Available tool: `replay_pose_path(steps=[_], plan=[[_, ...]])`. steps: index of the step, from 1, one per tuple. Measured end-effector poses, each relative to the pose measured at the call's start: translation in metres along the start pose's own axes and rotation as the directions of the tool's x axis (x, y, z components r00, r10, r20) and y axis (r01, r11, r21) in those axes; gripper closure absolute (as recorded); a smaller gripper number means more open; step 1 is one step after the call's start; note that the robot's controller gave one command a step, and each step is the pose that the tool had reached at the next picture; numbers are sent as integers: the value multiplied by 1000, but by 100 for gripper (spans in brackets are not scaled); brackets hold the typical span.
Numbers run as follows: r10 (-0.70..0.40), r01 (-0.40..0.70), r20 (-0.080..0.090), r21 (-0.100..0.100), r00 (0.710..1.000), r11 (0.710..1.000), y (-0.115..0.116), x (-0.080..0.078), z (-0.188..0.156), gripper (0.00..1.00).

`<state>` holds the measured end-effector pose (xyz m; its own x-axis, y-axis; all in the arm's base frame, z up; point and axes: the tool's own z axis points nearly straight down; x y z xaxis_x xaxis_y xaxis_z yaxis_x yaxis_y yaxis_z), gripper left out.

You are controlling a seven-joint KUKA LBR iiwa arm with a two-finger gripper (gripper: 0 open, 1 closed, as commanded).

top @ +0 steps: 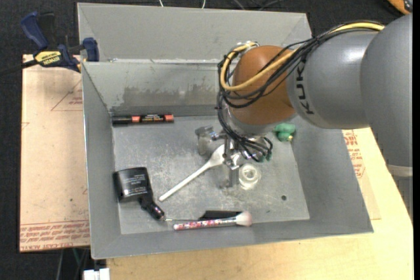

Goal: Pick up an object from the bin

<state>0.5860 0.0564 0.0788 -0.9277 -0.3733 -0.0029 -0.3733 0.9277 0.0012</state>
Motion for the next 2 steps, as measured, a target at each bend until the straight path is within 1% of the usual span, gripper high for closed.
replay_pose_path(steps=[1,2], plan=[[-269,269,6,3,963,963,8,-11,-44,0],[-54,54,-3,-4,999,999,3,0,9,0]])
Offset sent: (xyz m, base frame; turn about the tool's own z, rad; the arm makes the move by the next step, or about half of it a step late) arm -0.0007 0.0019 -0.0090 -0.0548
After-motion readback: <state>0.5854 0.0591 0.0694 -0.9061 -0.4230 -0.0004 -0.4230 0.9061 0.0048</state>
